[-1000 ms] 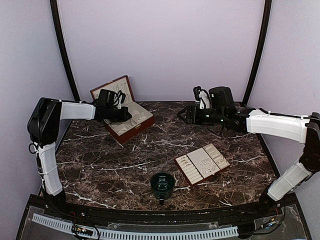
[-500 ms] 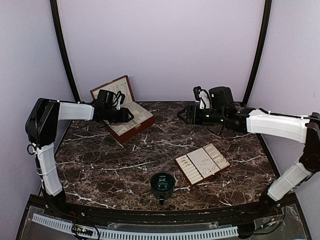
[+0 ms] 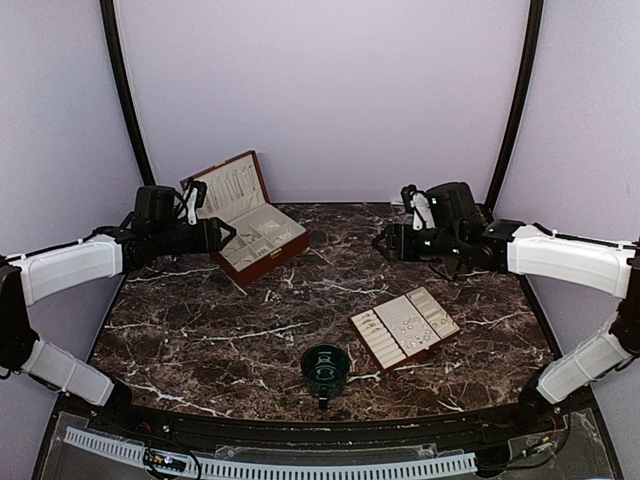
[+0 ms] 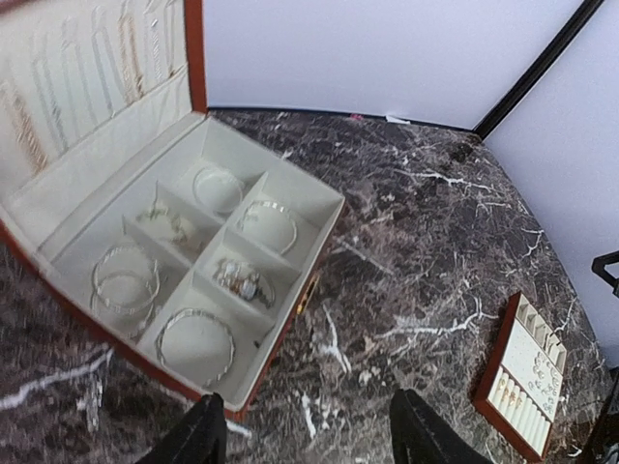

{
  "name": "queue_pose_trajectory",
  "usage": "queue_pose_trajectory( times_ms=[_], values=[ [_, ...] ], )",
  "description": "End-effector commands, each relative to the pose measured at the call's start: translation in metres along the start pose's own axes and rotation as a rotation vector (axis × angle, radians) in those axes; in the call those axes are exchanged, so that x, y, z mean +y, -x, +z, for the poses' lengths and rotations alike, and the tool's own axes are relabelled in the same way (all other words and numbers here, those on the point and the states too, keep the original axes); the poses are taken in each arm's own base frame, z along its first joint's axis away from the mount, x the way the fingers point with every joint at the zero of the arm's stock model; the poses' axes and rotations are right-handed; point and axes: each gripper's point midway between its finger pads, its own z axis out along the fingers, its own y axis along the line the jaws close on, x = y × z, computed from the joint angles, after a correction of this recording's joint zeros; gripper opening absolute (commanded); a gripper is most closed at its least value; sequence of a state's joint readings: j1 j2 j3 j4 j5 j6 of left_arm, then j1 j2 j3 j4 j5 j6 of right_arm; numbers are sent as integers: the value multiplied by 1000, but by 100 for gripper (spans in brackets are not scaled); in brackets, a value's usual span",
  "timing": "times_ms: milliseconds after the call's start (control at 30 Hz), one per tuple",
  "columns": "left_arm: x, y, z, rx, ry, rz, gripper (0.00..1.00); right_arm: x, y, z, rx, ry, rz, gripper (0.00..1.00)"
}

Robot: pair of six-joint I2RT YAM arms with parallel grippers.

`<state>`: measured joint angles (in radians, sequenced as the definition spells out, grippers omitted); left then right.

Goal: Organize the mixed jewelry
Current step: Move to the center of the board in the compartment layer.

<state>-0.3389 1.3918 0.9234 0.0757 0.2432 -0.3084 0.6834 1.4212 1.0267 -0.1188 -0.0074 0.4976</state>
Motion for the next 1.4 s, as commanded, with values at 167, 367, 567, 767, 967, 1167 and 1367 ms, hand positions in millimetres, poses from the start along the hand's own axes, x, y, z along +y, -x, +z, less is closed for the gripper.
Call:
queue_pose_trajectory(
  times_ms=[167,367,567,767,967,1167,1367],
  values=[
    [33,-107,-44,224,150,-241,62,-83,-75,-30,211,-300,78,71],
    [39,-115,-54,174,172,-263,64,-145,-99,-55,293,-484,182,60],
    [41,-111,-56,156,182,-245,65,-172,-104,-64,321,-532,205,50],
    [41,-109,-57,146,179,-235,66,-166,-111,-45,388,-438,92,36],
    [40,-99,-61,93,184,-249,66,-176,-127,-36,474,-448,31,36],
    [38,-88,-65,29,170,-257,67,-176,-132,-25,505,-423,-5,36],
    [36,-86,-65,42,168,-244,67,-174,-131,-15,510,-393,-17,31]
  ],
)
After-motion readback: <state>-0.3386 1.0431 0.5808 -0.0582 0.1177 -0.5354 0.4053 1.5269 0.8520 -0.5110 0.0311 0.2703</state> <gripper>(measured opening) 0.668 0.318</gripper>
